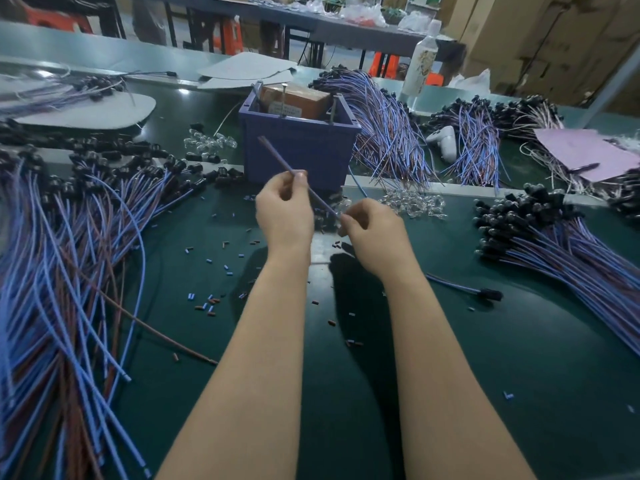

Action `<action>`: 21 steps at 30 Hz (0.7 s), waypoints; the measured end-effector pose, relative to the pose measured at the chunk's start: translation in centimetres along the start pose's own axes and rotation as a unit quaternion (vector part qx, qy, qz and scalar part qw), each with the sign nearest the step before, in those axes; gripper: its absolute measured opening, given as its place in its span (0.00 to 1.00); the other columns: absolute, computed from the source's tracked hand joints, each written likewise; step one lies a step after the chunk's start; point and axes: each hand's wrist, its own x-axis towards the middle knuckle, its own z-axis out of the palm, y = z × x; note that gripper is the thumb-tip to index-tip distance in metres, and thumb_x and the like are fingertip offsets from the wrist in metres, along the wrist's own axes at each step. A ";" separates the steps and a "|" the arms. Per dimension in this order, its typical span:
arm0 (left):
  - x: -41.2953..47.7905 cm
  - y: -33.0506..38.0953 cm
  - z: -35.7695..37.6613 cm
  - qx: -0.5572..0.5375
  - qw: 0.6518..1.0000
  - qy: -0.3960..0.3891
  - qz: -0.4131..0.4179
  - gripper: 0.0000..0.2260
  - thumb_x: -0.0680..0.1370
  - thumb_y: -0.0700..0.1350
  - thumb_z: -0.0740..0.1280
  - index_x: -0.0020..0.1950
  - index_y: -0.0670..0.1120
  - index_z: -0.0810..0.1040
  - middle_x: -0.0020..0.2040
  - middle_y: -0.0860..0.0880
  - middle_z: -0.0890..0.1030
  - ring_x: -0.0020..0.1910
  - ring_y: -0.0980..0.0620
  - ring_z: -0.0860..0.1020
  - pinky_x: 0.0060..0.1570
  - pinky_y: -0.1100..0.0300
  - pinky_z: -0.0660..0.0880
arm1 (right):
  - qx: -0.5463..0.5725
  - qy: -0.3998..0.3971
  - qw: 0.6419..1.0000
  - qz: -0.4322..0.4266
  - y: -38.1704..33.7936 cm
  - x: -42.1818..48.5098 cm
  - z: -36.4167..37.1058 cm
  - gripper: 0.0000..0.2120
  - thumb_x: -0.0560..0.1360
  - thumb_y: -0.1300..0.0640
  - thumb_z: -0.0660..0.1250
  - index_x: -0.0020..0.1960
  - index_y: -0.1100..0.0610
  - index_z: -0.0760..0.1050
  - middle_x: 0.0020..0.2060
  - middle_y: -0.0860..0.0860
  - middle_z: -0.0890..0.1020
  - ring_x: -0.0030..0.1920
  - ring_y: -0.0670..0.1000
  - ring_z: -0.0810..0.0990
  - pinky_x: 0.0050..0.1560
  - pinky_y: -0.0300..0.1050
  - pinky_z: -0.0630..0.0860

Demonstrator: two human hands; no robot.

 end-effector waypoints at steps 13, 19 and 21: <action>-0.8 -1.5 0.5 0.053 0.993 -0.103 -0.017 0.04 0.81 0.40 0.60 0.49 0.42 0.73 0.37 0.50 0.80 0.29 0.62 0.76 0.37 0.67 0.75 | 0.097 0.141 0.984 0.050 0.0 -0.1 1.3 0.03 0.80 0.59 0.59 0.48 0.55 0.70 0.43 0.54 0.83 0.49 0.54 0.79 0.49 0.42 0.69; 0.0 -1.9 0.2 0.074 0.996 -0.045 0.019 0.05 0.81 0.41 0.60 0.49 0.43 0.74 0.33 0.53 0.78 0.28 0.61 0.74 0.40 0.61 0.73 | 0.049 0.126 0.991 0.008 -0.2 -0.3 1.9 0.10 0.80 0.60 0.58 0.59 0.58 0.73 0.45 0.57 0.84 0.50 0.57 0.79 0.51 0.46 0.69; 0.2 -2.0 0.1 0.077 0.995 -0.055 0.018 0.06 0.81 0.41 0.60 0.49 0.43 0.76 0.33 0.53 0.78 0.31 0.57 0.74 0.43 0.58 0.73 | 0.033 0.121 0.992 -0.018 -0.5 -0.4 2.3 0.10 0.79 0.60 0.59 0.59 0.58 0.74 0.47 0.57 0.83 0.50 0.58 0.79 0.51 0.47 0.69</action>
